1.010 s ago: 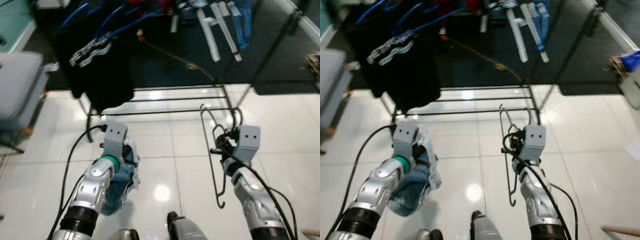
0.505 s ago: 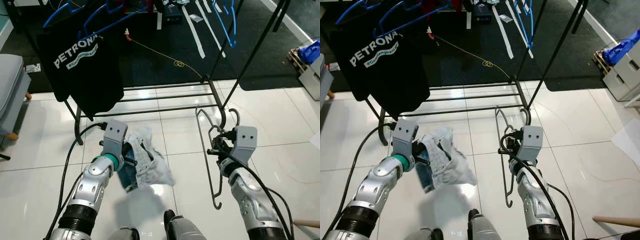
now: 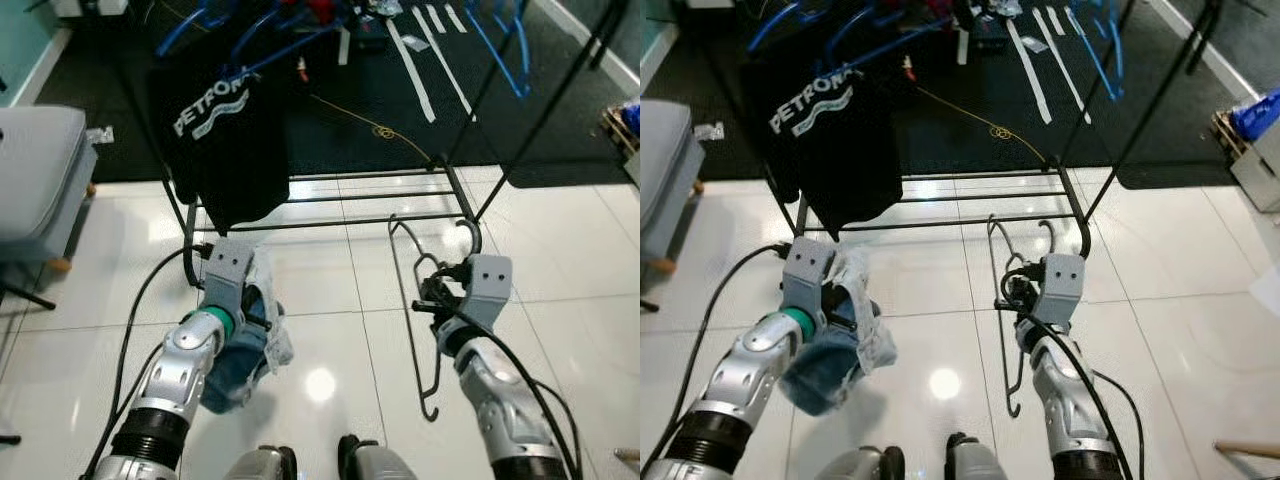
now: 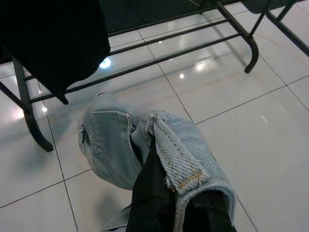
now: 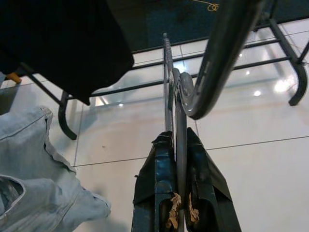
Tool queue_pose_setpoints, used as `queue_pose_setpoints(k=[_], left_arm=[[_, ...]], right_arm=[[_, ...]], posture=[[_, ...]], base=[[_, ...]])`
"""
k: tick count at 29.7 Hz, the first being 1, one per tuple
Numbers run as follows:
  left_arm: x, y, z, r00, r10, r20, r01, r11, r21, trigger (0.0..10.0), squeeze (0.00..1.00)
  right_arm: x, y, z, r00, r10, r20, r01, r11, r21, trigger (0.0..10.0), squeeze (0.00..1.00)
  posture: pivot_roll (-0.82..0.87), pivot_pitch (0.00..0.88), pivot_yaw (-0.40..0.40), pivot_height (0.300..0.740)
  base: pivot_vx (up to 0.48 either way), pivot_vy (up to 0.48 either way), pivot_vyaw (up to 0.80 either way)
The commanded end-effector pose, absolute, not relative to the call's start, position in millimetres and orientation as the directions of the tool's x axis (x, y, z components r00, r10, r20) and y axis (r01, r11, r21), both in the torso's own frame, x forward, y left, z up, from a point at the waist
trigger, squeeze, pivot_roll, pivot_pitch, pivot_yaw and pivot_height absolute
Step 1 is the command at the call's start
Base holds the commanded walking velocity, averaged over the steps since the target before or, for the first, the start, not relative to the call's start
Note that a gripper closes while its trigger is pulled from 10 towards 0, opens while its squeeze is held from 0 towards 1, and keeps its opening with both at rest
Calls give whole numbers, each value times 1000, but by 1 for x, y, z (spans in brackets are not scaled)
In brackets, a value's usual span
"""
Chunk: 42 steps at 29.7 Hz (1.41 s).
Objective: Hang hanger
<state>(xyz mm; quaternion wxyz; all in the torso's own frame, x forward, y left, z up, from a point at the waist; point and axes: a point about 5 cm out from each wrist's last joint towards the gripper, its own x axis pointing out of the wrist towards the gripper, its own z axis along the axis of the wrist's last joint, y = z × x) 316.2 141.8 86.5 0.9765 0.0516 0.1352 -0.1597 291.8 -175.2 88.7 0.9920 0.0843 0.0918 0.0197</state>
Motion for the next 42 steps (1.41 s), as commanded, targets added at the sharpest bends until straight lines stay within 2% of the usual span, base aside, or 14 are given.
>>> queue_pose_setpoints(k=[1, 9, 12, 18, 19, 20, 25, 27, 30, 32, 34, 36, 39, 42], left_arm=[[316, 136, 89, 904, -329, -273, 359, 931, 66, 10000, 0], [315, 133, 89, 896, -348, -275, 383, 920, 84, 10000, 0], [318, 136, 89, 913, -295, -283, 326, 943, 69, 10000, 0], [319, 137, 89, 913, -287, -289, 317, 947, 59, 10000, 0], [320, 139, 90, 917, -278, -287, 306, 950, 56, 10000, 0], [324, 146, 90, 926, -214, -310, 256, 961, 100, 10000, 0], [328, 152, 89, 926, -156, -343, 220, 962, 158, 10000, 0], [335, 153, 95, 941, -92, -326, 179, 952, 249, 10000, 0], [338, 152, 98, 949, -75, -307, 166, 945, 283, 10000, 0], [347, 156, 104, 953, 19, -301, 84, 942, 326, 10000, 0], [349, 157, 106, 952, 58, -302, 52, 937, 344, 10000, 0], [357, 165, 115, 940, 173, -295, -28, 898, 438, 10000, 0], [360, 167, 119, 933, 213, -289, -54, 879, 475, 10000, 0], [366, 171, 129, 922, 297, -249, -113, 820, 561, 10000, 0]], right_arm=[[288, -180, 83, 979, 38, -200, -1, 984, 179, 10000, 0], [287, -180, 83, 979, 33, -201, 4, 983, 183, 10000, 0], [288, -181, 84, 980, 32, -199, 4, 983, 182, 10000, 0], [288, -181, 87, 981, 38, -192, -3, 984, 181, 10000, 0], [289, -179, 89, 981, 58, -187, -25, 984, 174, 10000, 0], [288, -173, 94, 969, 155, -192, -133, 984, 123, 10000, 0], [284, -167, 96, 945, 251, -209, -241, 968, 74, 10000, 0], [275, -156, 104, 885, 412, -218, -407, 911, 70, 10000, 0], [272, -152, 107, 859, 464, -217, -460, 885, 72, 10000, 0], [265, -142, 115, 785, 576, -227, -576, 814, 74, 10000, 0], [263, -140, 117, 762, 604, -233, -606, 792, 74, 10000, 0], [257, -138, 123, 714, 659, -236, -662, 745, 77, 10000, 0], [256, -138, 125, 699, 675, -236, -679, 730, 77, 10000, 0], [250, -139, 131, 642, 726, -248, -733, 676, 80, 10000, 0]], posture=[[-51, 110, 55, 740], [-52, 104, 58, 740], [-55, 100, 59, 740], [-58, 94, 54, 740], [-60, 93, 54, 740], [-63, 88, 53, 740], [-65, 85, 52, 740], [-64, 82, 53, 740], [-65, 82, 55, 740], [-69, 82, 60, 740], [-68, 82, 59, 740], [-66, 83, 59, 740], [-66, 83, 59, 740], [-61, 85, 59, 740]], base=[[0, -480, 0], [0, -480, 0], [0, 0, 0], [0, 0, 0], [0, 0, 0], [0, 0, 0], [0, 0, 0], [0, 0, 0], [0, 0, 0], [0, 0, 0], [0, 0, 0], [0, 0, 0], [0, 0, 0], [0, 0, 0]])
